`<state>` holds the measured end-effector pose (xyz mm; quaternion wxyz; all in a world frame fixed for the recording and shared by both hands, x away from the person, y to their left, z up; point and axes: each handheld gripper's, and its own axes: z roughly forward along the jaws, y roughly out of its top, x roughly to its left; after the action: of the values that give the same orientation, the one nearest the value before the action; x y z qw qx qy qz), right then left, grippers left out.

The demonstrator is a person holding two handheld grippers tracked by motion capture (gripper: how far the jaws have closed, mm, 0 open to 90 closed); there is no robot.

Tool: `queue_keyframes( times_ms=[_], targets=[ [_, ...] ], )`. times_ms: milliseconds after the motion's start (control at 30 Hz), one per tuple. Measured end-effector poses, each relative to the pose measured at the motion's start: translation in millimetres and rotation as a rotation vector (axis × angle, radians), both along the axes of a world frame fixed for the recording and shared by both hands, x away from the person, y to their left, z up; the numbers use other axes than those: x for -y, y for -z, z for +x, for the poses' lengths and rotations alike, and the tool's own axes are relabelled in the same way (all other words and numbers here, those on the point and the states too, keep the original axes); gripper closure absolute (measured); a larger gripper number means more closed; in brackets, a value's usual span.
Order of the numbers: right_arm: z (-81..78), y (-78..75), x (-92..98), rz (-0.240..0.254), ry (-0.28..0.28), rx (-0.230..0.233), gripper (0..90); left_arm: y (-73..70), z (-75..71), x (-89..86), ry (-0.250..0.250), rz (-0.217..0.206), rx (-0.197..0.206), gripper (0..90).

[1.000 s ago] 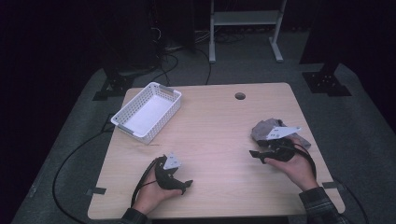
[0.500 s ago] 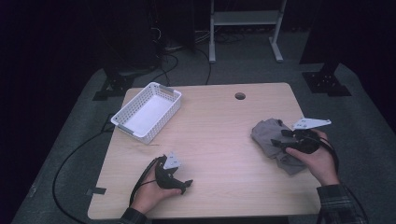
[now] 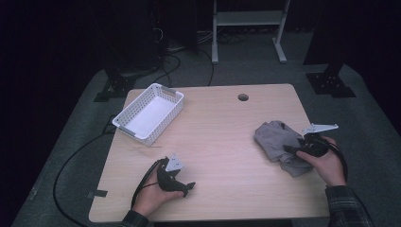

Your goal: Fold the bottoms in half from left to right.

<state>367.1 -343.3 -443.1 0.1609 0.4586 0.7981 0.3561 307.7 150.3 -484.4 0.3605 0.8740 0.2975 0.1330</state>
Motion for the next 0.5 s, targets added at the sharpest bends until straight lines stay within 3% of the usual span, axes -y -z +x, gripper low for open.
queue_keyframes(
  times_ms=[133, 200, 333, 500],
  targets=[
    [0.8, 4.8, -6.9, -0.016, -0.026, -0.025, 74.3, 0.0, 0.0, 0.0, 0.0, 0.0, 0.0, 0.0],
    [-0.7, 0.9, -10.7, -0.017, -0.034, -0.013, 80.6, 0.0, 0.0, 0.0, 0.0, 0.0, 0.0, 0.0],
    [-5.5, -10.7, -19.5, 0.01, -0.069, 0.023, 82.1, 0.1, -0.1, 0.1, -0.002, -0.002, -0.002, 0.0],
    [-11.9, -23.2, -45.7, 0.044, -0.148, 0.059, 82.3, 0.0, -0.1, 0.1, -0.002, -0.002, -0.002, 0.0]
  ],
)
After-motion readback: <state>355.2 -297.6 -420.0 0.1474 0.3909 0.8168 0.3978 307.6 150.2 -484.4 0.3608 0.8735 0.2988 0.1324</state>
